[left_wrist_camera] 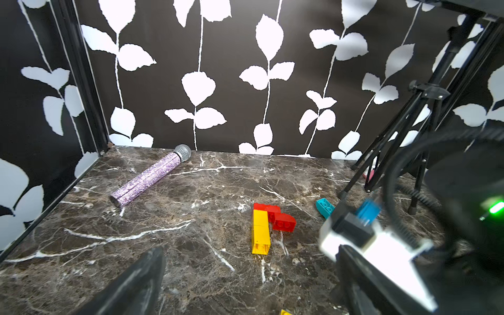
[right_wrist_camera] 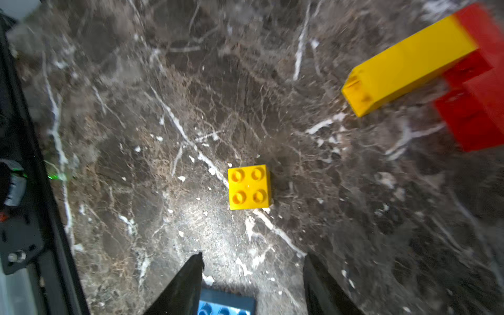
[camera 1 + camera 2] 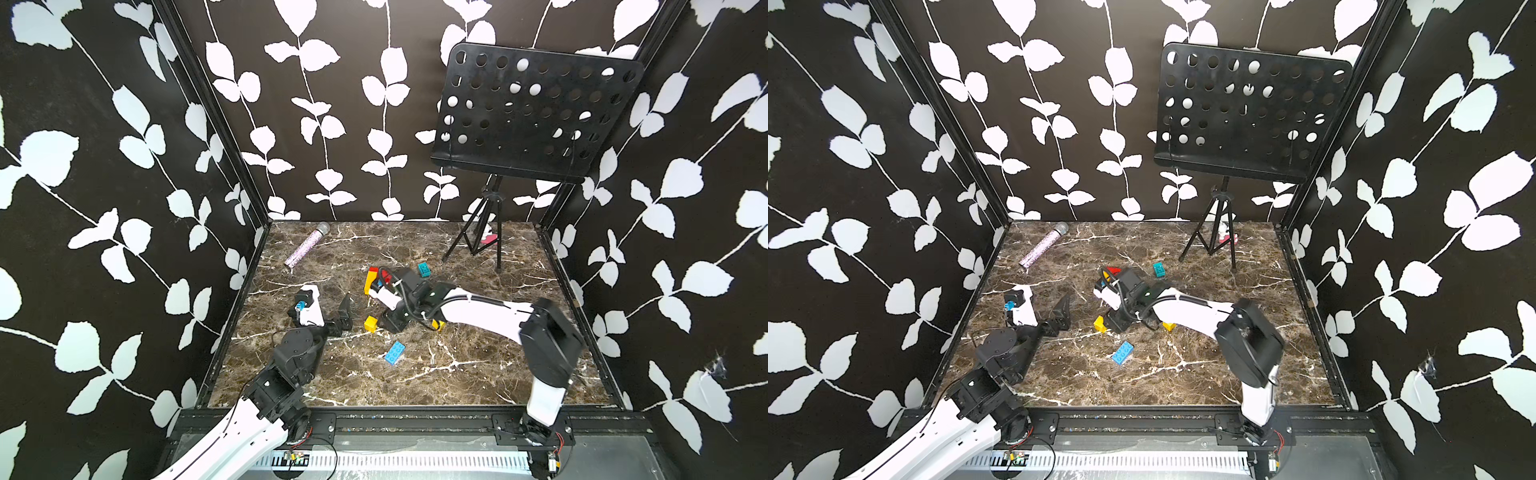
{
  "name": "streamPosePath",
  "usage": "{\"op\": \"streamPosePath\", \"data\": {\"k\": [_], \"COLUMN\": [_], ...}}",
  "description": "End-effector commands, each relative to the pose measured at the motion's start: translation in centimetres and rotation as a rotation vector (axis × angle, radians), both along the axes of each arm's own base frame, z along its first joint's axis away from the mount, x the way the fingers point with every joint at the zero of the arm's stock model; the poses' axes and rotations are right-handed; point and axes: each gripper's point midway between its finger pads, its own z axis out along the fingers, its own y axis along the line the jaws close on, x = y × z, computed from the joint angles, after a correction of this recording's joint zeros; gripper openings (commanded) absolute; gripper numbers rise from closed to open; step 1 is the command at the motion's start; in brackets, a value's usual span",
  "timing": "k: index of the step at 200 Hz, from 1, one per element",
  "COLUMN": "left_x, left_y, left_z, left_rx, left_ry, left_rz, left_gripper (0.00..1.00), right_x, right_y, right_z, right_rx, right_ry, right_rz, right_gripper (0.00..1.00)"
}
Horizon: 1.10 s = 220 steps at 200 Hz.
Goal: Assemble the letter r with lego
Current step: Pick up the lego brick from the center of the board.
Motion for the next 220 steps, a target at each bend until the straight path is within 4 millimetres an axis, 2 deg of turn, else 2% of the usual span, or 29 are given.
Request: {"op": "streamPosePath", "data": {"k": [1,51,104,152,169,187,220], "left_x": [-0.3,-0.5,-0.3,-0.3,-0.3,-0.3,-0.1], "left_y": [0.9,1.2,1.2,1.0,1.0,1.1,1.0], "left_z": [0.3,-0.5,-0.8,-1.0,-1.0,-1.1,-1.2], "left_rx": [-0.018,-0.033,-0.022,-0.024,-0.022,-0.021,-0.023], "left_ry": [0.000,0.009,0.018,0.022,0.024,0.025,0.030], "left_rz": [0.029,0.038,0.043,0.037,0.037,0.041,0.044], "left_gripper": [0.99,0.99,0.99,0.99,0.99,0.99,0.99], "right_x": [1.6,2.3,2.0,1.6,1.8,2.0,2.2], "right_y": [2.3,3.5,4.6,4.7,4.6,4.6,4.7], "right_z": [1.6,0.5,-0.4,-2.9,-3.4,-2.9,-0.3], "right_rx": [0.048,0.040,0.012,-0.069,-0.076,-0.057,0.000], "right_ry": [-0.116,-0.126,-0.130,-0.145,-0.142,-0.157,-0.195], "right_rz": [0.047,0.050,0.076,0.070,0.057,0.041,0.022], "right_gripper": [0.59,0.59,0.57,0.54,0.49,0.41,0.29]}}
